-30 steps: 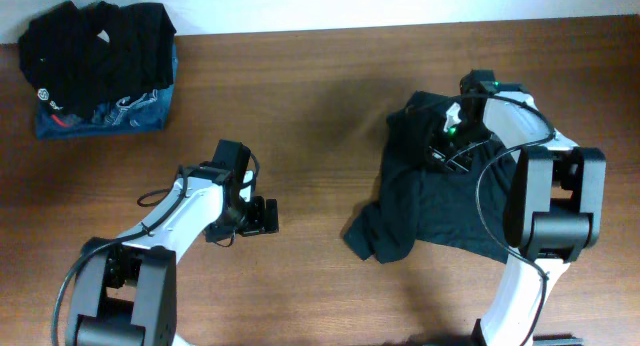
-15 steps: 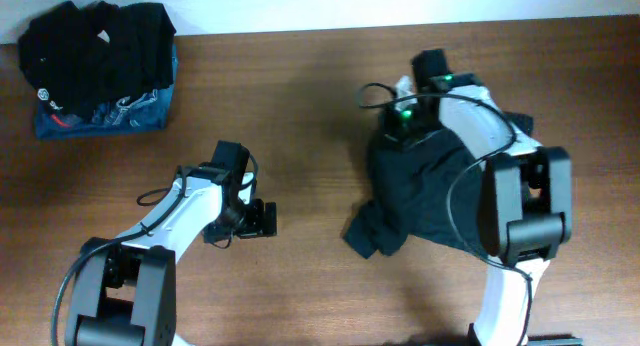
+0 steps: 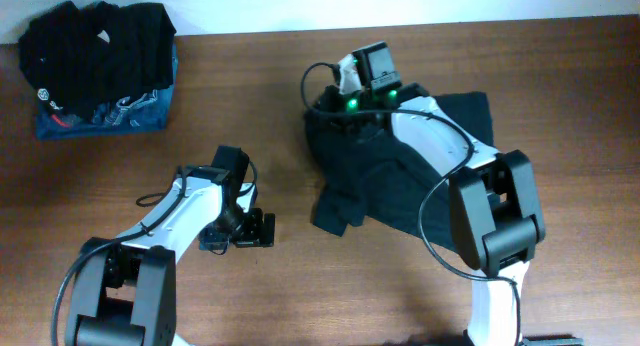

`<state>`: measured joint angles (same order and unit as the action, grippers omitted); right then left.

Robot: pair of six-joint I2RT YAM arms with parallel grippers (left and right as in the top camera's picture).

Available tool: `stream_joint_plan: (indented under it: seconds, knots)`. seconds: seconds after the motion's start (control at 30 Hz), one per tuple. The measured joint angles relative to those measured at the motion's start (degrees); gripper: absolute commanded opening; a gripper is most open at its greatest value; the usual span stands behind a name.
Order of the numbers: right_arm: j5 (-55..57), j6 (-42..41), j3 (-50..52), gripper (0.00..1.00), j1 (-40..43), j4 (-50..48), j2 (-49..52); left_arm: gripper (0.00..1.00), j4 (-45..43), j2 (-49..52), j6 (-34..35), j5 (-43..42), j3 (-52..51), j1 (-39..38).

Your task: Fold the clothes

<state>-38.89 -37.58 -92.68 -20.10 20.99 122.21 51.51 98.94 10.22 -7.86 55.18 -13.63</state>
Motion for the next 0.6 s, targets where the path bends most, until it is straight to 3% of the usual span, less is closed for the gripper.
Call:
stream_joint_plan:
  seconds: [0.1, 0.33, 0.6]
  knots:
    - [0.0, -0.1, 0.0, 1.0, -2.9, -2.2, 0.0, 0.99, 0.7, -0.1, 0.0, 0.0, 0.0, 0.0]
    - [-1.9, 1.7, -0.6, 0.99, -6.1, 0.0, 0.0, 0.99, 2.6, -8.9, -2.4, -0.9, 0.0, -0.1]
    - [-12.0, 12.3, -11.3, 0.99, 8.8, 14.1, 0.0, 0.99, -4.7, -21.6, -5.1, -14.0, 0.0, -7.2]
